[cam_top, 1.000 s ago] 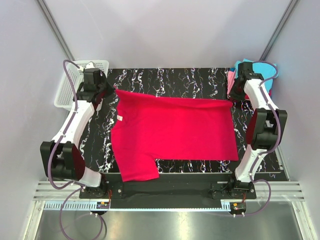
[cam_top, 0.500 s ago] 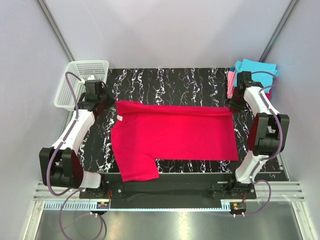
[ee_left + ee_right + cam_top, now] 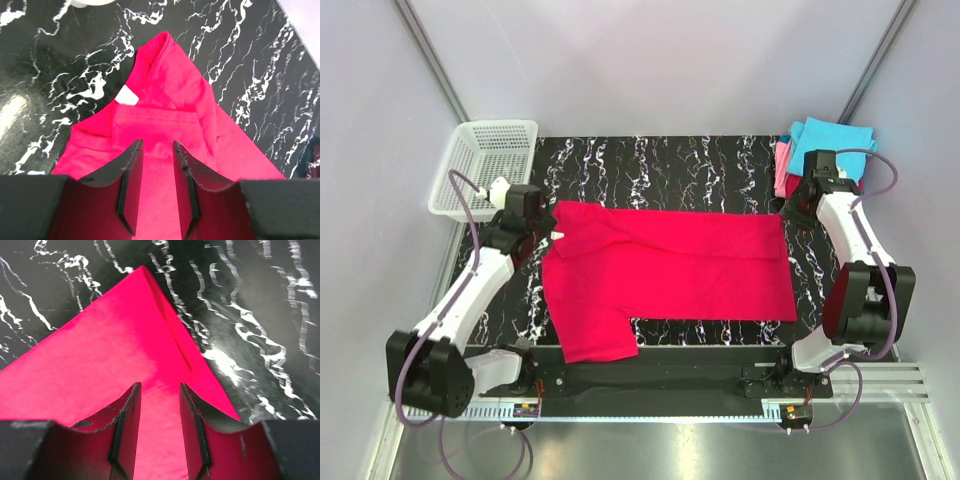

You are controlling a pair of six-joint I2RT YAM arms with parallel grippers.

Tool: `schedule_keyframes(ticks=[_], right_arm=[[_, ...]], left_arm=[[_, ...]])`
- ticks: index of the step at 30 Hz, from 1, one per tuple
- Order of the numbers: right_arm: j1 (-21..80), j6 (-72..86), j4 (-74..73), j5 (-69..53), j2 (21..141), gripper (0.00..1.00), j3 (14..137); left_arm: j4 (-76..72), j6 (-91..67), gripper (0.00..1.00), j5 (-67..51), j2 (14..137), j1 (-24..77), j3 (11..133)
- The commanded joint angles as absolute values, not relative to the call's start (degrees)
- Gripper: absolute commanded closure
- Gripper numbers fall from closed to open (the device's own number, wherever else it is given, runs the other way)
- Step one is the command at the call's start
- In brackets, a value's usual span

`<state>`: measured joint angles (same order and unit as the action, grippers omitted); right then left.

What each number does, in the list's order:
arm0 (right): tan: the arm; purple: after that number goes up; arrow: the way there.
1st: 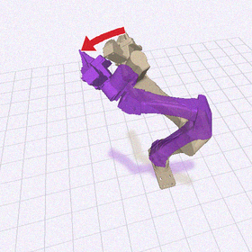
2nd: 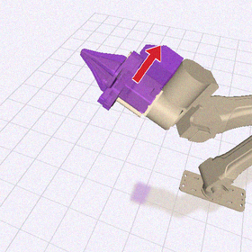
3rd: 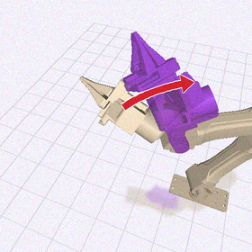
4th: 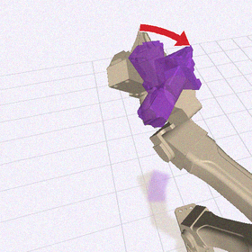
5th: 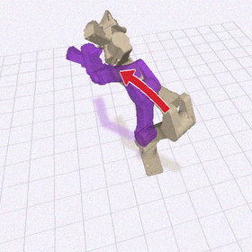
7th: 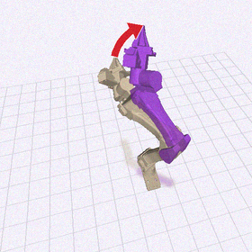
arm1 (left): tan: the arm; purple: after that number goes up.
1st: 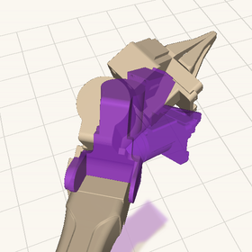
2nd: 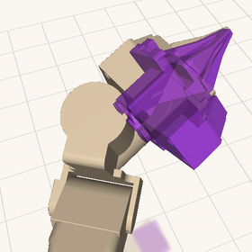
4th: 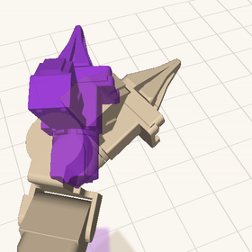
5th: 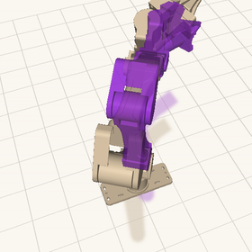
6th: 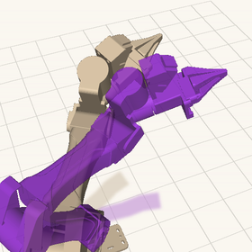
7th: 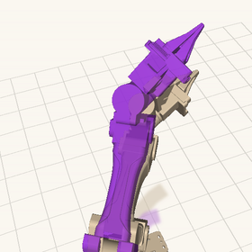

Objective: Fold and stack the t-shirts
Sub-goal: Fold the tshirt

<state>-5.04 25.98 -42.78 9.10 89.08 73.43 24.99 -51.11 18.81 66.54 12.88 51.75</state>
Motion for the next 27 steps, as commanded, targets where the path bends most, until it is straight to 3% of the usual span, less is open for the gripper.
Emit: schedule_keyframes(ticks=[1,5,10,15,27], right_arm=[[-5.1,26.28,-40.43,3.44,93.33,0.57,76.19],[-4.66,23.3,-38.85,-4.11,97.64,0.6,78.13],[-4.13,20.31,-39.02,-7.73,103.09,0.63,81.99],[-2.29,17.5,-40.08,-11.95,108.79,0.65,84.55],[-0.35,18.11,-42.97,-8.7,115.92,0.66,87.79]], left_arm=[[20.22,-49.5,0.67,13.15,75.12,13.45,59.04],[21.35,-43.95,0.69,1.17,90.49,13.8,70.9],[27.49,-43.68,0.76,1.3,103.86,14.94,83.48],[30.67,-44.47,0.78,4.65,107.31,15.99,86.31],[38.93,-44.47,0.78,12.48,111.88,17.05,89.02]])
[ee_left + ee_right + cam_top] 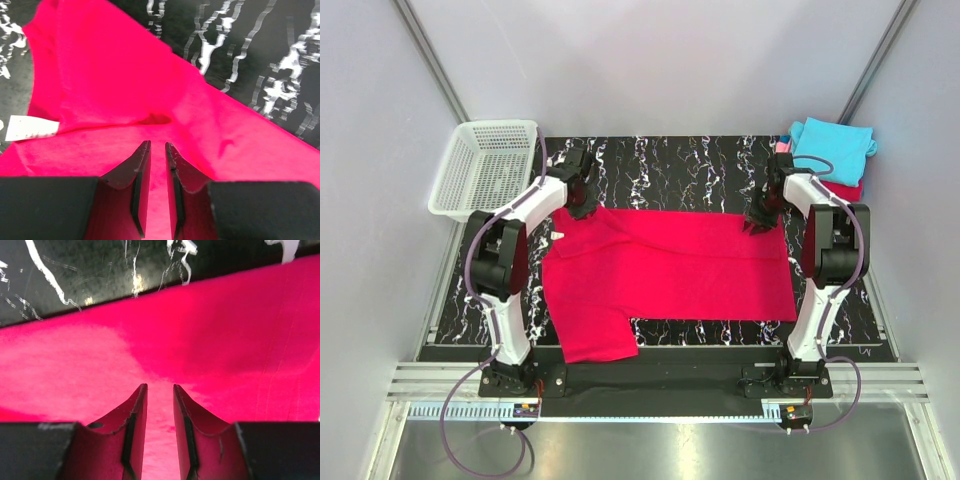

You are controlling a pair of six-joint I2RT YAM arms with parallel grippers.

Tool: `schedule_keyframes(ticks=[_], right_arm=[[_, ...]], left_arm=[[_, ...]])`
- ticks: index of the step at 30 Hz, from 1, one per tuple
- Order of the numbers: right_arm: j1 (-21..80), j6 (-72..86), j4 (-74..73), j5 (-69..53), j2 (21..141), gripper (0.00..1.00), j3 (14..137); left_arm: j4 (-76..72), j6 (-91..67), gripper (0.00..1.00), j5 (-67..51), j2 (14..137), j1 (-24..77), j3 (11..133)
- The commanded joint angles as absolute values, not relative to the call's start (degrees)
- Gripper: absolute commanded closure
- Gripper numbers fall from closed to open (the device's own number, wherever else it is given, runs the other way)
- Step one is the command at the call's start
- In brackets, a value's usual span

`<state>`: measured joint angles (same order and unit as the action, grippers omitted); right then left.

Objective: Fold and stack the t-shirts
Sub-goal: Fold the tshirt

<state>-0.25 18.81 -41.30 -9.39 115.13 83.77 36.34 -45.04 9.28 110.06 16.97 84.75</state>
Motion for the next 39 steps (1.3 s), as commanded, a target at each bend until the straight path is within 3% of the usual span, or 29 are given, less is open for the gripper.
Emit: schedule_keyframes(ticks=[1,17,25,35,39], right_arm=[[1.21,18.11,-43.59,-8.61,116.36,0.66,88.41],[1.93,15.56,-50.62,5.0,125.94,0.66,98.51],[1.93,14.94,-56.33,8.35,134.73,0.65,114.33],[1.85,14.68,-63.8,5.89,150.45,0.66,140.43],[1.93,14.06,-64.16,3.78,152.05,0.66,145.28]], left_arm=[[40.5,-44.39,0.79,13.0,113.28,17.14,90.08],[47.55,-43.42,0.79,11.69,124.62,15.91,100.18],[50.27,-42.28,0.78,10.29,132.43,12.75,111.96],[50.54,-41.75,0.74,2.38,148.86,8.35,139.18],[41.88,-41.92,0.74,-5.69,150.73,6.68,139.49]])
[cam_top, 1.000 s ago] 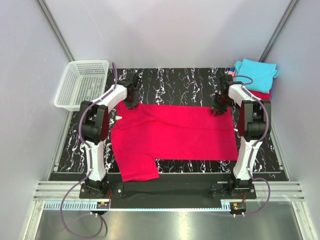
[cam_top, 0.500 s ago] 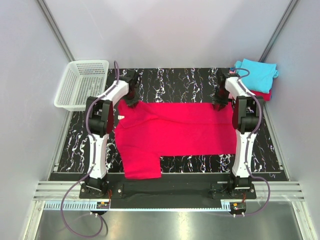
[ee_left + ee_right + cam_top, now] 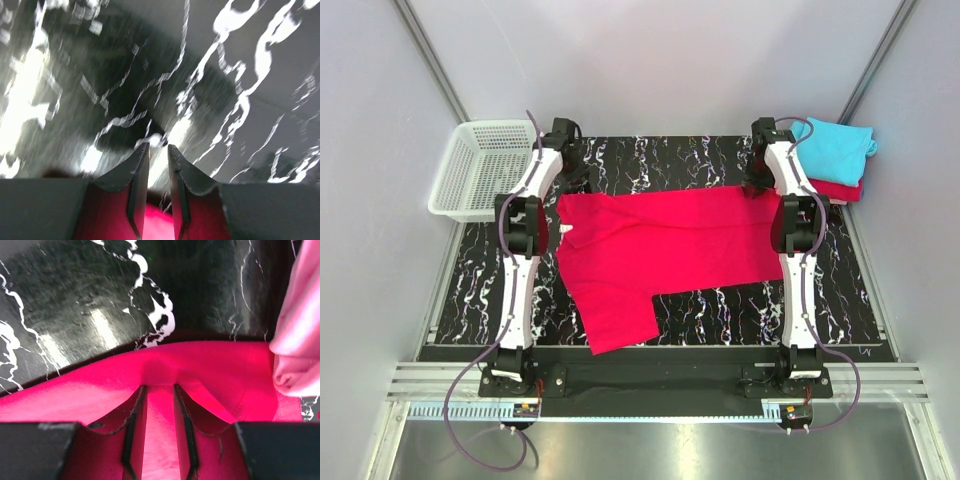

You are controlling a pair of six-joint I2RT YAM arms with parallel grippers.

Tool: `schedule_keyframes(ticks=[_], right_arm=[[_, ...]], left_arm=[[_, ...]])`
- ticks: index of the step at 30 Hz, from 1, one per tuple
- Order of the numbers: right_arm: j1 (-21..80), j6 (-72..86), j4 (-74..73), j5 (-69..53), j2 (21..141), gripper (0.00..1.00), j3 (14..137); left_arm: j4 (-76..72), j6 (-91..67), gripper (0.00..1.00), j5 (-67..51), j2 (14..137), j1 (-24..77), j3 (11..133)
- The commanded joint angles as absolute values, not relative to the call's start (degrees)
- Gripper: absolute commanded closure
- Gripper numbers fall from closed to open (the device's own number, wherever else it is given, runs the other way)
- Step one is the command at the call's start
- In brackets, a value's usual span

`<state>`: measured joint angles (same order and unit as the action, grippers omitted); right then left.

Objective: Fold and stack the t-shirts
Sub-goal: Fold the tshirt

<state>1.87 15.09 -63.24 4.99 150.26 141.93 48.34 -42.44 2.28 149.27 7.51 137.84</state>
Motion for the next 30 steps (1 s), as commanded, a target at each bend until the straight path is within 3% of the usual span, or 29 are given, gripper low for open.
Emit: schedule_keyframes(ticks=[1,9,15,20,25,30], right_arm=[[2.02,13.71,-63.64,2.3,151.88,0.67,145.11],[2.9,10.9,-51.7,0.18,140.02,0.66,131.77],[4.3,10.02,-46.5,0.18,132.72,0.66,126.65],[5.36,10.28,-45.35,0.61,128.77,0.66,124.2],[6.24,11.25,-45.18,0.44,125.6,0.66,120.16],[7.56,11.87,-43.86,0.7,121.47,0.64,112.95]], left_arm=[[39.31,-41.23,0.74,-6.76,150.38,6.68,136.96],[16.55,-39.38,0.75,-5.02,137.3,6.77,118.93],[11.34,-33.76,0.75,1.3,124.38,8.08,108.2],[15.18,-28.75,0.71,8.16,116.47,10.28,104.06],[34.69,-28.38,0.72,13.09,119.35,12.04,110.2],[39.72,-30.67,0.75,13.19,120.41,14.06,105.48]])
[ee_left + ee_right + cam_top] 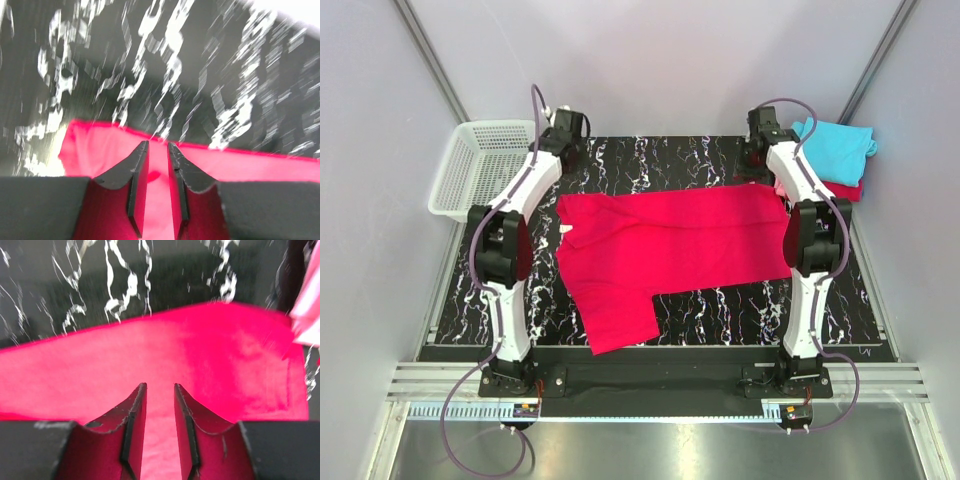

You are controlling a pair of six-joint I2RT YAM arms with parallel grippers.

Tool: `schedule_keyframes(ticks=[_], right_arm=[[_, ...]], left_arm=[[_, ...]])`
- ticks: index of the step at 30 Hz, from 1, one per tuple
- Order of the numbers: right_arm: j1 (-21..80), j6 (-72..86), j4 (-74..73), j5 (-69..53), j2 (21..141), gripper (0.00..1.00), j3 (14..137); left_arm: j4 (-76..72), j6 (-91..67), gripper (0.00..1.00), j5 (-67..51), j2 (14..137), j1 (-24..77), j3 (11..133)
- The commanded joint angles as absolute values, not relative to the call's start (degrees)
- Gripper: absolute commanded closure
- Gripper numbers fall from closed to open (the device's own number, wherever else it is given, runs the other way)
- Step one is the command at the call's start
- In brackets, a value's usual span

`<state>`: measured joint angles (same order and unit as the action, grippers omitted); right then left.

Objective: Fold and stack the t-shirts
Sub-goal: Fold the tshirt

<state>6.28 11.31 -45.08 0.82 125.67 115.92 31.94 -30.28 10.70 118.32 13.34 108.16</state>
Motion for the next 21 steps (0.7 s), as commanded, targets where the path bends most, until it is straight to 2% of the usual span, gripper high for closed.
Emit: schedule_keyframes(ticks=[1,8,21], right_arm=[[7.82,11.87,-43.68,1.14,121.03,0.64,111.72],[9.58,11.6,-42.28,3.08,120.49,0.62,102.06],[9.84,10.9,-43.77,5.01,126.03,0.61,102.21]], left_arm=[[39.81,-31.46,0.75,13.18,120.67,14.41,104.16],[44.38,-33.66,0.76,15.11,123.13,16.96,104.59],[52.99,-36.65,0.76,17.58,131.39,18.37,111.26]])
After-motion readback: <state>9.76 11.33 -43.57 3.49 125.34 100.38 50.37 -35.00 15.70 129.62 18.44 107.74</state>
